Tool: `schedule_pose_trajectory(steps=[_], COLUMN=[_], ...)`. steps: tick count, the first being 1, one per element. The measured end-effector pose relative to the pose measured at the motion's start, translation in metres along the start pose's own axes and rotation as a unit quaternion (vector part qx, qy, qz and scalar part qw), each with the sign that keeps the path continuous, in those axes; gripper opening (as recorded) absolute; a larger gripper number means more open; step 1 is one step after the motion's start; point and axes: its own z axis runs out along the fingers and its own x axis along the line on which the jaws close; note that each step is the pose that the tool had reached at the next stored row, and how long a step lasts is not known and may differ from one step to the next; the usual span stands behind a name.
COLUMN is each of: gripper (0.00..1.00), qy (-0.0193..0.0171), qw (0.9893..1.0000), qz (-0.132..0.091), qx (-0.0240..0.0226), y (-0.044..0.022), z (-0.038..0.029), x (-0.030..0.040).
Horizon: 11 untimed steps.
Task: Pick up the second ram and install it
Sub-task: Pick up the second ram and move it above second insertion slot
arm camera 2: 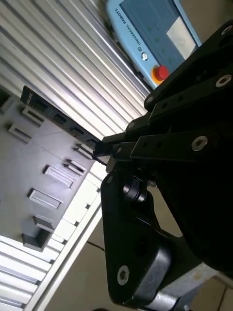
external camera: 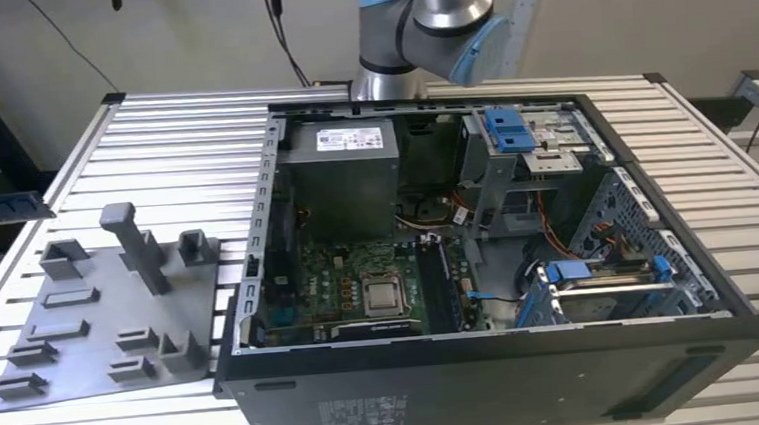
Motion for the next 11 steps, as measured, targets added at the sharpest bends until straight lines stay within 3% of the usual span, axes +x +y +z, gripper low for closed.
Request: schedule_pose_trajectory(steps=[11], gripper=[0.14], qy=[0.0000], qw=[1.0000], qz=[0.000], qx=[0.0000], y=[0.0000], z=[0.0000], x=[0.0000])
